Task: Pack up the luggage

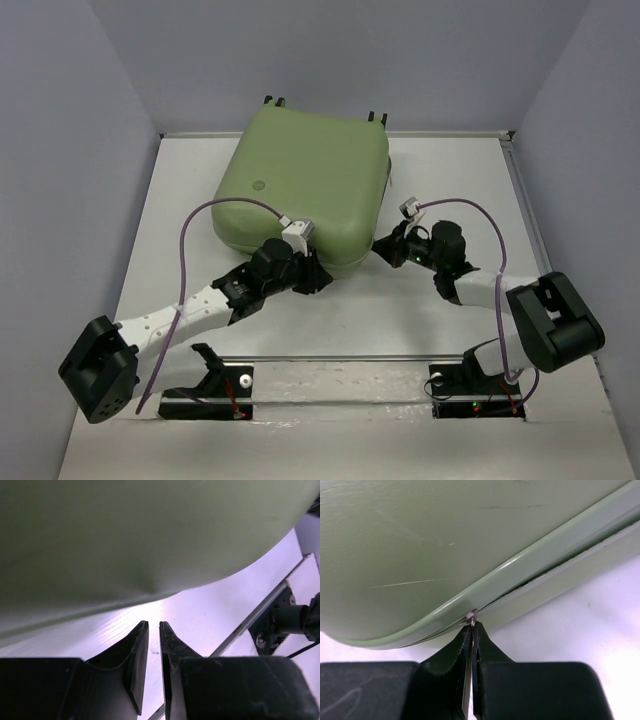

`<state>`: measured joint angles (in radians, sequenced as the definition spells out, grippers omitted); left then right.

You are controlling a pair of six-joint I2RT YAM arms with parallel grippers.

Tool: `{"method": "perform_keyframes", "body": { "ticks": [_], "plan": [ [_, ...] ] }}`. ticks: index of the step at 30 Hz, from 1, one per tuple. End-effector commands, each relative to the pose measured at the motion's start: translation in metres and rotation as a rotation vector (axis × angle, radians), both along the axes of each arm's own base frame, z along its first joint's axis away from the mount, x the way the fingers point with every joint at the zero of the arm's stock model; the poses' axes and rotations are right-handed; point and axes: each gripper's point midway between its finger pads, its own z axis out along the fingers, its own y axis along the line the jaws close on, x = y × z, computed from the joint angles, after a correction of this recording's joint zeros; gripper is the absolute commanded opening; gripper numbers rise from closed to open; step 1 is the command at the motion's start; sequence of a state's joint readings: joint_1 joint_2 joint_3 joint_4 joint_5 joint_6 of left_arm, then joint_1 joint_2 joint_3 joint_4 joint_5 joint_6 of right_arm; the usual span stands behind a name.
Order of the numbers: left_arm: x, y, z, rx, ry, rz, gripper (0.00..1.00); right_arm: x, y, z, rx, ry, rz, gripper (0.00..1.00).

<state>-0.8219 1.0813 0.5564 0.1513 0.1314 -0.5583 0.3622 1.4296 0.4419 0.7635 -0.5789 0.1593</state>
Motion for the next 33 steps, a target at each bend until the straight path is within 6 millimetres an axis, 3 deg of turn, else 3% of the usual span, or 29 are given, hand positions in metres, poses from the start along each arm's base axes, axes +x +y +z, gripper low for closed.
{"method": "perform_keyframes", "body": {
  "ticks": [1,3,7,8,12,19,21,22,24,25,26,27,28,30,31,32,33],
  "plan": [
    [0.018,-0.039,0.058,-0.173,-0.129,-0.07,0.27,-0.015,0.008,0.014,0.026,-0.017,-0.037,0.07],
    [0.025,-0.042,0.06,-0.168,-0.142,-0.056,0.27,-0.022,0.011,0.006,-0.009,0.015,-0.066,0.07],
    [0.049,-0.044,0.069,-0.143,-0.188,0.021,0.27,-0.063,0.031,-0.008,-0.074,0.088,-0.035,0.07],
    [0.052,-0.044,0.07,-0.142,-0.194,0.034,0.27,-0.064,0.027,-0.013,-0.085,0.11,-0.056,0.07],
    [0.062,-0.045,0.077,-0.147,-0.214,0.068,0.27,-0.116,0.05,-0.034,-0.146,0.191,0.017,0.07],
    [0.08,-0.045,0.073,-0.127,-0.227,0.136,0.27,-0.177,0.09,-0.025,-0.127,0.223,0.084,0.07],
    [0.084,-0.049,0.077,-0.139,-0.228,0.139,0.27,-0.179,0.109,-0.007,-0.052,0.208,0.084,0.07],
    [0.084,-0.051,0.079,-0.144,-0.226,0.14,0.27,-0.176,0.115,-0.015,-0.056,0.222,0.052,0.07],
    [0.087,-0.052,0.092,-0.172,-0.234,0.158,0.26,-0.172,0.14,0.006,0.033,0.183,0.008,0.07],
    [0.089,-0.05,0.098,-0.184,-0.239,0.169,0.26,-0.171,0.148,-0.004,0.02,0.18,-0.01,0.07],
    [0.091,-0.046,0.11,-0.211,-0.246,0.193,0.26,-0.175,0.159,0.008,0.078,0.16,-0.01,0.07],
    [0.091,-0.041,0.111,-0.186,-0.246,0.201,0.26,-0.171,0.161,0.011,0.101,0.154,-0.045,0.07],
    [0.099,-0.029,0.128,-0.19,-0.27,0.27,0.28,-0.166,0.157,0.008,0.123,0.168,-0.091,0.07],
    [0.098,-0.016,0.141,-0.199,-0.288,0.286,0.31,-0.163,0.152,0.011,0.166,0.178,-0.12,0.07],
    [0.099,-0.008,0.149,-0.197,-0.302,0.298,0.38,-0.159,0.145,0.008,0.163,0.182,-0.156,0.07],
    [0.102,0.005,0.173,-0.213,-0.338,0.335,0.43,-0.159,0.14,0.006,0.153,0.182,-0.165,0.07],
    [0.112,0.025,0.174,-0.176,-0.332,0.385,0.47,-0.158,0.135,-0.001,0.114,0.183,-0.18,0.07]
  ]
}}
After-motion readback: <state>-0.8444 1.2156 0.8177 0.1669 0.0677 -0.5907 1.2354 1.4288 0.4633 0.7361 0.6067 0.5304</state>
